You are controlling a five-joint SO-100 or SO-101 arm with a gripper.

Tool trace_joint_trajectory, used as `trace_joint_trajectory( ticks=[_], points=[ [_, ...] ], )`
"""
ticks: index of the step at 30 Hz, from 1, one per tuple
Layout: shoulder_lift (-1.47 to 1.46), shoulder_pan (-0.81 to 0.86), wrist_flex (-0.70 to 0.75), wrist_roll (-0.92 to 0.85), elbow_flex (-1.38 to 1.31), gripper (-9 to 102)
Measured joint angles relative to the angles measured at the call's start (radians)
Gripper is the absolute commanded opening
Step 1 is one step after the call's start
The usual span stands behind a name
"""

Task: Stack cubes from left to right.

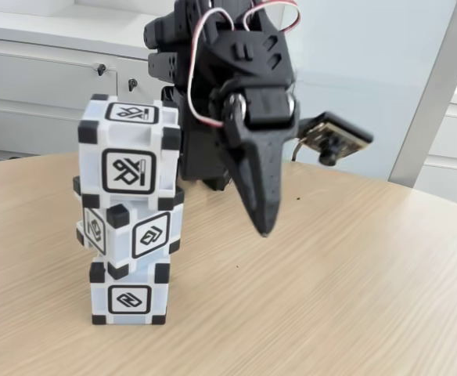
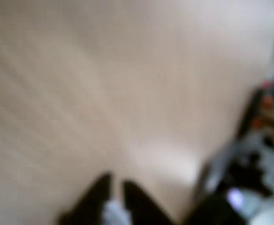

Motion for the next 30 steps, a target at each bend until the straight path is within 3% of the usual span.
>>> trace_joint_trajectory(
  ticks=[5,30],
  points=[
    [0.0,0.0,0.055,-0.015,0.0,0],
    [0.0,0.0,0.055,-0.08,0.0,0]
  ],
)
